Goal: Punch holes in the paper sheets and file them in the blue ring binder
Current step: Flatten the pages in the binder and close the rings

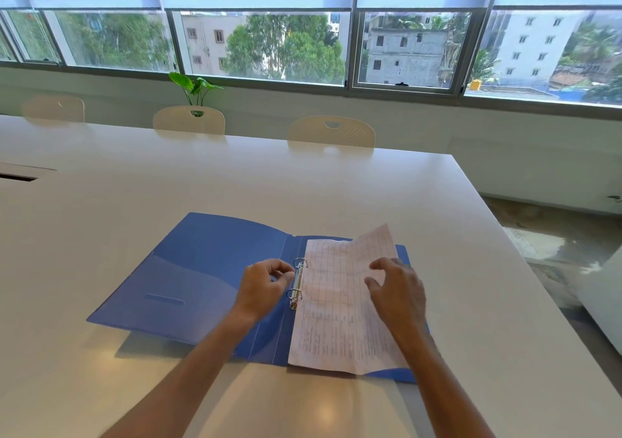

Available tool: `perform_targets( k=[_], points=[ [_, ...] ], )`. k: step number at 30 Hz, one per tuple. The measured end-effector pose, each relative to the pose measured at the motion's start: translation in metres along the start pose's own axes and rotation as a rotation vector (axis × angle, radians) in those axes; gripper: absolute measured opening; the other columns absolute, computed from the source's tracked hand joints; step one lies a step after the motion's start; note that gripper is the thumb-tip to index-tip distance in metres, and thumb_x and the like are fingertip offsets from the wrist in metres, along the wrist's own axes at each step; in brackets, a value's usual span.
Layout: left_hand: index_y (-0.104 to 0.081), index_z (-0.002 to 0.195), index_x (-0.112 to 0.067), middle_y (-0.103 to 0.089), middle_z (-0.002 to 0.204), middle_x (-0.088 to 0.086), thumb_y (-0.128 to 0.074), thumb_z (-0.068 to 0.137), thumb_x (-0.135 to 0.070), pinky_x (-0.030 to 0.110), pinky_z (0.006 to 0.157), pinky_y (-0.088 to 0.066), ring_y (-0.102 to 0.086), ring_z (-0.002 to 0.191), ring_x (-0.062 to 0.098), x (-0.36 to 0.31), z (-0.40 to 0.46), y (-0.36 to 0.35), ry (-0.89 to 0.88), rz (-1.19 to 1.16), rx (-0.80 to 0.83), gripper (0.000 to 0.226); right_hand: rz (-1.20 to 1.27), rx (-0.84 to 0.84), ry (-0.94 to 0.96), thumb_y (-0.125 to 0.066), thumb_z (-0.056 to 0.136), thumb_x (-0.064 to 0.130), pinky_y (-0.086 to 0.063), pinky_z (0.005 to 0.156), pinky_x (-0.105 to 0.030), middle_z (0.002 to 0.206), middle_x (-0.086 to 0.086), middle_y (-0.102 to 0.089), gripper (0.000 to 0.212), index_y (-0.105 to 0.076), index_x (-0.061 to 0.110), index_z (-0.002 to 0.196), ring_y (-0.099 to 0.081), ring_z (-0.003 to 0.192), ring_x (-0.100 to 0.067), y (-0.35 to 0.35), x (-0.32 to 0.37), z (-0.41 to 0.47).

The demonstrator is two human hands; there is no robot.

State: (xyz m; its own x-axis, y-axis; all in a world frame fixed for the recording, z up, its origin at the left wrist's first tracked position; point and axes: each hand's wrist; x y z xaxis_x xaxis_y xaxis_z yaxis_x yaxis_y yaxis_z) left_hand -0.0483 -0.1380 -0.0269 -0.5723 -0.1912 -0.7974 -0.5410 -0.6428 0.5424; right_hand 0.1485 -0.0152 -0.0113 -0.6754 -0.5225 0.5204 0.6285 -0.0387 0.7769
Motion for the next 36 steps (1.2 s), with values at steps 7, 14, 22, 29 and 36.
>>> perform_targets(
  k=[7,14,22,29,36],
  points=[
    [-0.074,0.085,-0.011,-0.069,0.075,-0.005,-0.065,0.089,-0.024,0.011,0.066,-0.05,-0.065,0.071,0.005,-0.06,-0.002,-0.033,-0.11,-0.066,0.122,0.016,0.083,0.076,-0.226,-0.065,0.088,0.024,-0.045,0.089,-0.034,0.13,-0.006,-0.059,0.048,-0.052,0.013,0.133,-0.061,0.11,-0.024,0.025,-0.026,-0.001],
    [-0.069,0.076,-0.005,-0.07,0.075,0.012,-0.058,0.09,-0.045,0.033,0.066,-0.056,-0.07,0.073,0.029,-0.102,-0.002,-0.082,0.046,-0.02,0.309,0.044,0.381,0.166,-0.281,-0.068,0.085,0.029,-0.046,0.079,-0.032,0.113,0.0,-0.068,0.05,-0.051,0.024,0.132,-0.06,0.09,-0.016,0.03,-0.026,-0.014],
    [-0.069,0.071,-0.005,-0.07,0.068,0.011,-0.069,0.079,-0.053,0.036,0.067,-0.061,-0.071,0.061,0.022,-0.114,0.008,-0.102,0.198,-0.044,0.339,0.049,0.571,0.195,-0.258,-0.066,0.086,0.034,-0.044,0.075,-0.023,0.115,0.003,-0.062,0.045,-0.054,0.031,0.129,-0.059,0.101,-0.013,0.027,-0.023,-0.023],
    [-0.07,0.089,-0.002,-0.071,0.085,0.012,-0.069,0.084,-0.024,0.032,0.066,-0.061,-0.073,0.068,0.022,-0.113,0.011,-0.096,0.362,-0.25,0.345,0.023,0.701,0.22,-0.264,-0.06,0.092,0.031,-0.04,0.066,-0.015,0.109,0.003,-0.063,0.039,-0.054,0.028,0.13,-0.058,0.089,0.0,0.025,-0.019,-0.023],
    [-0.067,0.1,0.001,-0.072,0.095,0.015,-0.061,0.087,-0.014,0.037,0.075,-0.061,-0.073,0.081,0.028,-0.107,0.013,-0.085,0.519,-0.475,0.393,0.02,0.6,0.126,-0.276,-0.053,0.094,0.041,-0.051,0.076,-0.033,0.114,0.003,-0.065,0.034,-0.057,0.028,0.125,-0.062,0.091,-0.012,0.022,-0.027,-0.022]
  ],
)
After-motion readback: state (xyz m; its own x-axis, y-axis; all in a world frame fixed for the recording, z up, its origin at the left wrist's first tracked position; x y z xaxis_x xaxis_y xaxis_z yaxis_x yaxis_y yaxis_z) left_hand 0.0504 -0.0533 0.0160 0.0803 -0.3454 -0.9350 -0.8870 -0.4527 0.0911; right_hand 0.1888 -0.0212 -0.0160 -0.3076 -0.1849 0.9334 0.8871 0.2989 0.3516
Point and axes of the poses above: each hand's wrist, its own z-axis towards the middle knuckle, its own y-axis out of the back of the hand, x = y × z
